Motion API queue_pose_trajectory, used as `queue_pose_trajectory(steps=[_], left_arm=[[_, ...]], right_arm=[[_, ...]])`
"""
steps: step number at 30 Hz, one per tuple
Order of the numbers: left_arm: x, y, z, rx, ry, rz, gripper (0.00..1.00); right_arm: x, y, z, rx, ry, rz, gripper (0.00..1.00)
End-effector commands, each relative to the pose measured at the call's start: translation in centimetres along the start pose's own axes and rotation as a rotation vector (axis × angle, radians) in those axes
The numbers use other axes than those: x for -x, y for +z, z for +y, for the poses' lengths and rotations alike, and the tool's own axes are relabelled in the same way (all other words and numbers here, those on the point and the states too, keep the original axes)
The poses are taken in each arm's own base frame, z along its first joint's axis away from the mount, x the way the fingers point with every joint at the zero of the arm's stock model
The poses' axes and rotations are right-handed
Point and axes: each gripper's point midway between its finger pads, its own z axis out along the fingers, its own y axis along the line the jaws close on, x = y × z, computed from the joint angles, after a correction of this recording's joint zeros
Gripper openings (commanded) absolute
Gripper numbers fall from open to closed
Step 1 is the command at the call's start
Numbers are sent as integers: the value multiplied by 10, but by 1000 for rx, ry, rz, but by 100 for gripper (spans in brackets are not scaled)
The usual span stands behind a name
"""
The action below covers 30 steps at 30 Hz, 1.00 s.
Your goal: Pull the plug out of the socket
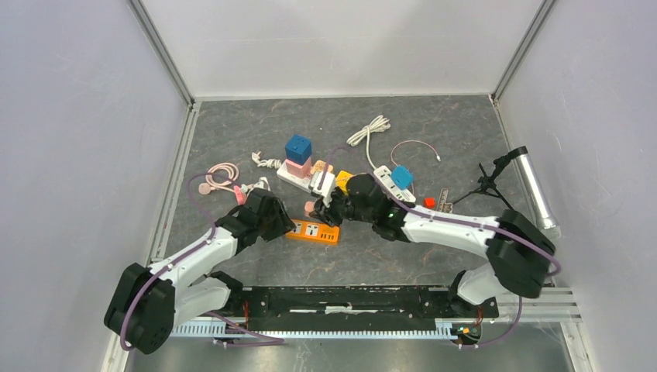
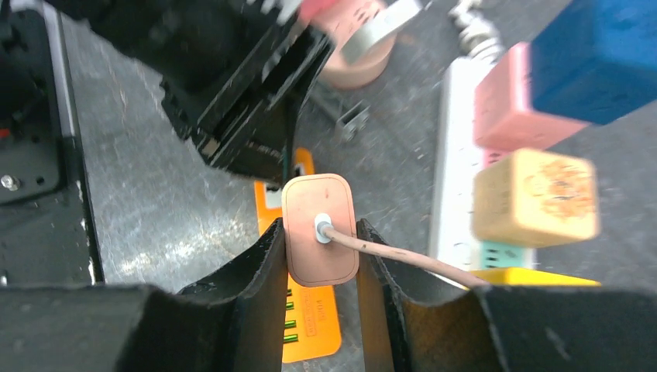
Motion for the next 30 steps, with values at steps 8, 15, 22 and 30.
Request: queue_pose_trajectory(steps=[8, 15, 22, 30], left_arm=[[54, -53, -63, -132, 73, -95, 68], [99, -98, -87, -180, 94, -255, 91], [128, -125, -94, -174, 113, -372, 100], [138, -130, -104, -187, 163, -394, 100]], right_arm=[[34, -78, -42, -255, 99, -76, 0], [0, -123, -69, -466, 232, 49, 1], [-69, -145, -34, -378, 371, 285, 6], [-140, -158, 10, -288, 605, 445, 24]])
